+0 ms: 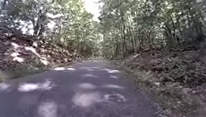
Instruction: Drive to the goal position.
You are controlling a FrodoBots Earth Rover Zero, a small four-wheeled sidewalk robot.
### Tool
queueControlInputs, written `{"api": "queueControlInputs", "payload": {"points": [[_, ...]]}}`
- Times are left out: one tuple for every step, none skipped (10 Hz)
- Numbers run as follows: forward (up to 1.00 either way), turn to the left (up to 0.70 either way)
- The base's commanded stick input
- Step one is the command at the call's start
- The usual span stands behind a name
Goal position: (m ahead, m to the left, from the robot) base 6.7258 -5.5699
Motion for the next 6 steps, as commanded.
{"api": "queueControlInputs", "payload": {"points": [[0.70,0.00],[0.70,0.00],[0.70,-0.14],[0.70,-0.12],[0.70,-0.06],[0.70,0.00]]}}
